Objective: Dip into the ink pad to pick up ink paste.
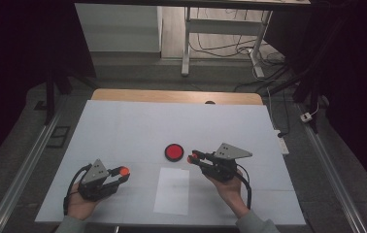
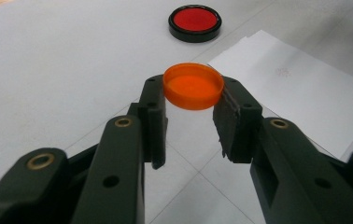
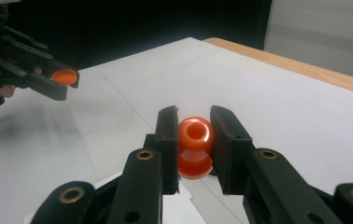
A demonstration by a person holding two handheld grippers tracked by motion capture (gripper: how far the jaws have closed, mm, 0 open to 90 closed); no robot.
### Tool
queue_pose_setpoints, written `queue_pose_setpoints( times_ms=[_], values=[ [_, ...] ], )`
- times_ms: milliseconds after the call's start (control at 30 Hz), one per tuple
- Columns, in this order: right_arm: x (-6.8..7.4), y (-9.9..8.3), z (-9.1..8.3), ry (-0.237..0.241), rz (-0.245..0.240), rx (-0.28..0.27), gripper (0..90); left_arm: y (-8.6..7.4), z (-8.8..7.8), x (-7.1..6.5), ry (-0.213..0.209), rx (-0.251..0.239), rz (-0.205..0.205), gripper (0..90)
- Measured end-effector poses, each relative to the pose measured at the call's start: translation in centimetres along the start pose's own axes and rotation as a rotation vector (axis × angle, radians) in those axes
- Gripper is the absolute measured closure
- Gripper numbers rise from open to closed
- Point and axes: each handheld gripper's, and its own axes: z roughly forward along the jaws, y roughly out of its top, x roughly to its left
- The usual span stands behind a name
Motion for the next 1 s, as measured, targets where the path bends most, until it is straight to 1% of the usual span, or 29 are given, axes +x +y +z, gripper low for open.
queue_pose_setpoints(
  times_ms=[233, 400, 467, 600, 1000],
  values=[
    [-0.2, -0.2, 1.0, -0.007, 0.014, 0.022, 72.8, 0.0, 0.1, -0.1, -0.001, 0.003, 0.006, 65.1],
    [-0.2, 0.0, 1.6, -0.008, 0.006, 0.025, 72.8, 0.0, 0.1, 0.0, 0.002, 0.003, 0.003, 65.1],
    [-0.3, 0.0, 1.8, -0.012, 0.007, 0.025, 72.7, 0.0, 0.1, 0.0, 0.008, -0.004, 0.000, 65.1],
    [-0.3, -0.1, 2.3, -0.016, -0.003, 0.043, 72.8, 0.0, 0.0, 0.0, 0.008, -0.005, -0.001, 65.2],
    [-0.6, 0.1, 3.3, -0.017, -0.009, 0.051, 72.7, 0.0, 0.2, -0.1, 0.003, -0.002, 0.002, 65.1]
  ],
)
